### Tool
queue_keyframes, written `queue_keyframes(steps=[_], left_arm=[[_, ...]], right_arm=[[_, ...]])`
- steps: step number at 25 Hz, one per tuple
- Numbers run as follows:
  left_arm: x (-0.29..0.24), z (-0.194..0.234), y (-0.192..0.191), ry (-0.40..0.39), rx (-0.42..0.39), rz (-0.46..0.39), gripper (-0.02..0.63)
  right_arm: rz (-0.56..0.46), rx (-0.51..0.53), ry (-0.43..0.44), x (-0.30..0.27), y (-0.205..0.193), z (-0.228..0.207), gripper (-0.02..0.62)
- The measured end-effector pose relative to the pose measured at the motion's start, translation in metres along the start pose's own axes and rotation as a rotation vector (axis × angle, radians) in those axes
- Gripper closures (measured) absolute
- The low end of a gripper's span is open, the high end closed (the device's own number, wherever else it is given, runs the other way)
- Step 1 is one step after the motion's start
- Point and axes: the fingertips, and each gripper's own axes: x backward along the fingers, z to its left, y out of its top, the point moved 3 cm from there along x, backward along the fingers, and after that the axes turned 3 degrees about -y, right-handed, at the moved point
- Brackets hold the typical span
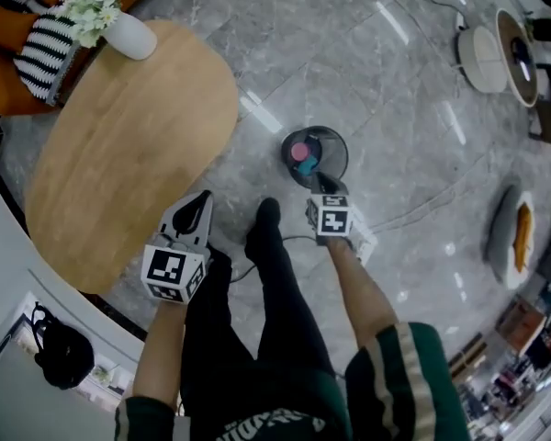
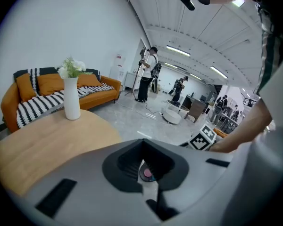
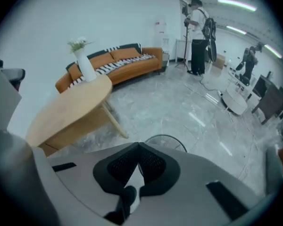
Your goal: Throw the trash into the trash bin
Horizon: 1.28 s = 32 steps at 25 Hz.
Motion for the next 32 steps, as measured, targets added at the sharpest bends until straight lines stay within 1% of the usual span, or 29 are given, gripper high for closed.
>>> queue_keyframes(steps=[2, 4, 6, 10, 13, 16, 20, 23, 27, 32], left_arm=[[0.030, 0.007, 0.011, 0.013, -0.006, -0.014, 0.609], [0.063, 0.012, 0.028, 0.035, -0.010, -0.039, 0.609], [0.096, 0.019, 0.050, 0.070, -0.015, -0.085, 0.609], [0.164, 0.040, 0.096, 0.156, -0.042, -0.197, 0.607], [0.219, 0.057, 0.121, 0.213, -0.058, -0.266, 0.608], [0.274, 0.067, 0.134, 0.272, -0.065, -0.313, 0.609], [0.337, 0.074, 0.140, 0.333, -0.070, -0.375, 0.609], [0.365, 0.078, 0.138, 0.368, -0.070, -0.405, 0.609], [0.390, 0.077, 0.132, 0.382, -0.073, -0.417, 0.609], [0.405, 0.072, 0.126, 0.379, -0.074, -0.434, 0.609]], right_arm=[[-0.064, 0.018, 0.024, 0.035, 0.025, 0.033, 0.595], [-0.122, 0.053, 0.065, 0.069, 0.046, 0.072, 0.595], [-0.203, 0.104, 0.137, 0.104, 0.075, 0.119, 0.595], [-0.415, 0.198, 0.303, 0.187, 0.156, 0.215, 0.595], [-0.576, 0.253, 0.380, 0.257, 0.210, 0.272, 0.597], [-0.681, 0.294, 0.445, 0.321, 0.241, 0.317, 0.597], [-0.747, 0.357, 0.529, 0.378, 0.250, 0.370, 0.597], [-0.779, 0.399, 0.552, 0.400, 0.249, 0.394, 0.597], [-0.797, 0.419, 0.559, 0.418, 0.243, 0.411, 0.598], [-0.794, 0.432, 0.559, 0.430, 0.239, 0.417, 0.598]])
